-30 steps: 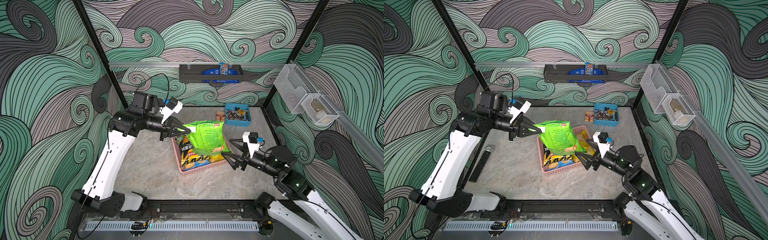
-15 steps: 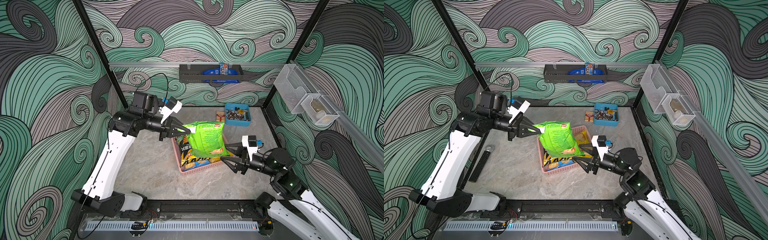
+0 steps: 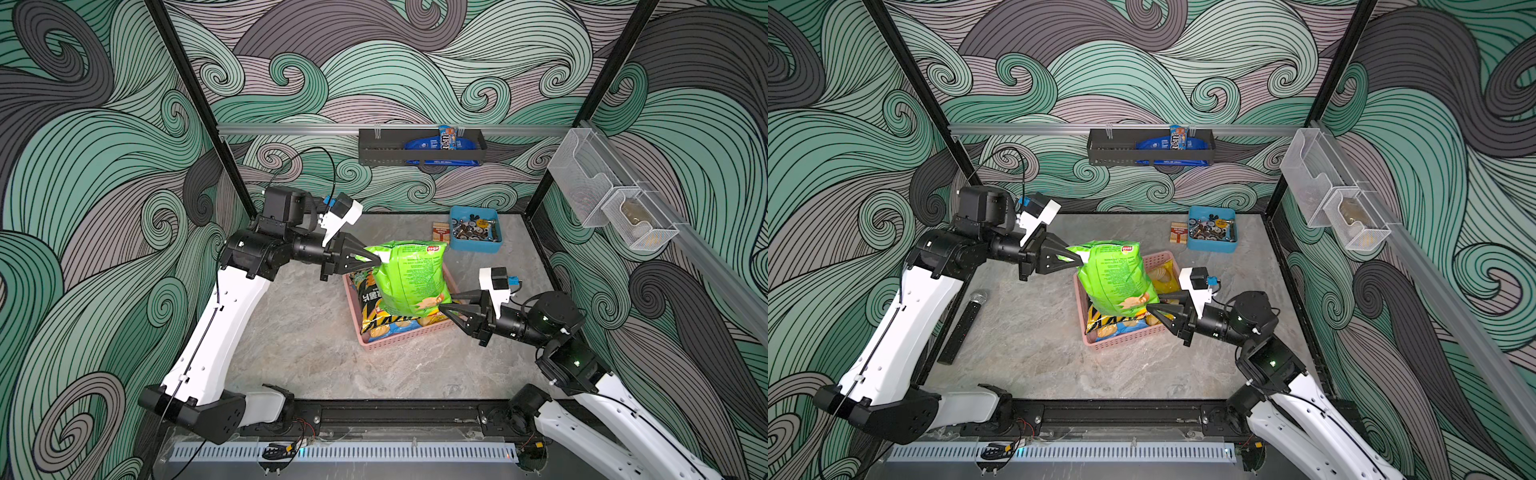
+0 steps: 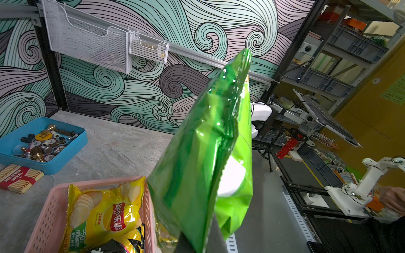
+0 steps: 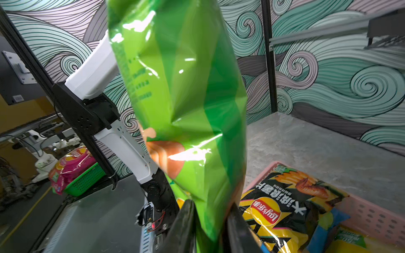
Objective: Put the potato chips into the basket
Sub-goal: Pick up the potato chip from the corner of the board.
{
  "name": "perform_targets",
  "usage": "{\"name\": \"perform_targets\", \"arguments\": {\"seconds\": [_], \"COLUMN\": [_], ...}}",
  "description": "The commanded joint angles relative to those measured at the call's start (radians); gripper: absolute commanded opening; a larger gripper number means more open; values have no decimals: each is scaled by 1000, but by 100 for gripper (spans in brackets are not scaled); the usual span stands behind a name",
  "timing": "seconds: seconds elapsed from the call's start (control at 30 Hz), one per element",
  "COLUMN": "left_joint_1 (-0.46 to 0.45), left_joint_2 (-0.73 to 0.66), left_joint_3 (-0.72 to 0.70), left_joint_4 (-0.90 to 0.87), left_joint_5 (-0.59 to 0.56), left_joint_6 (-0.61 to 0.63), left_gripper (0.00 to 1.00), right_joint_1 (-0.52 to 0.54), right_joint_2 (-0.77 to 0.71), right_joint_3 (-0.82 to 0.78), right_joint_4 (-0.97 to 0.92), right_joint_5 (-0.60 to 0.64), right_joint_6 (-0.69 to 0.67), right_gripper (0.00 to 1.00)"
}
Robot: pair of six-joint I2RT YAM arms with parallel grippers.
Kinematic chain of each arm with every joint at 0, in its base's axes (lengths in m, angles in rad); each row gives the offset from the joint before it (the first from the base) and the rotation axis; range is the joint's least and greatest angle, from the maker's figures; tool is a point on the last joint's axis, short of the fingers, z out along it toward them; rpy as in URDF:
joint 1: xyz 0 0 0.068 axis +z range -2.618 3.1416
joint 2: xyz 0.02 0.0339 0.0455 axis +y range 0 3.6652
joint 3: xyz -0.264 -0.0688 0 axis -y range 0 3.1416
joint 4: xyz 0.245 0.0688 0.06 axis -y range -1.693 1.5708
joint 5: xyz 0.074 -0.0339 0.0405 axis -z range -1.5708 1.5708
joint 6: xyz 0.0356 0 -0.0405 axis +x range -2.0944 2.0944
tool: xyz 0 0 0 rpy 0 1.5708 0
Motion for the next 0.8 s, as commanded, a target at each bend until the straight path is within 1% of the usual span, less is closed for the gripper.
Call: {"name": "perform_targets", "arguments": {"seconds": [0.0, 0.07, 0.1, 0.13, 0.2, 0.27, 0.37, 0.43, 0.53, 0.6, 0.7, 0.73, 0.77], "left_joint_1": [12, 14, 15, 16, 21, 25, 45, 73, 140, 180, 220, 230, 241], "left_joint_2": [-28, -33, -34, -32, -27, -21, -14, -7, -1, -3, -26, -39, -52], "left_joint_3": [-18, -33, -39, -42, -45, -48, -49, -52, -76, -109, -195, -236, -283], "left_joint_4": [116, 156, 174, 189, 208, 221, 230, 230, 229, 234, 252, 267, 281], "left_joint_5": [-99, -158, -184, -207, -251, -311, -426, -495, -572, -639, -786, -830, -861], "left_joint_6": [-74, -104, -122, -135, -155, -171, -187, -198, -212, -215, -203, -198, -190], "left_gripper": [2, 16, 24, 30, 48, 57, 70, 73, 83, 86, 91, 94, 95], "right_joint_1": [-3, -3, -3, -4, -4, -3, -3, -4, -4, -4, -3, -4, -3], "right_joint_2": [-31, -35, -34, -29, -21, -4, 22, 39, 68, 83, 117, 131, 150], "right_joint_3": [42, 53, 58, 66, 87, 120, 171, 203, 243, 268, 305, 314, 321], "right_joint_4": [23, 21, 18, 14, -11, -58, -143, -205, -288, -344, -425, -454, -480], "right_joint_5": [53, 69, 73, 75, 93, 138, 210, 270, 367, 446, 566, 597, 623], "right_joint_6": [2, 5, 6, 7, 3, -7, -32, -50, -76, -87, -93, -98, -102], "right_gripper": [16, 11, 11, 10, 8, 1, 0, 0, 0, 0, 0, 0, 0]}}
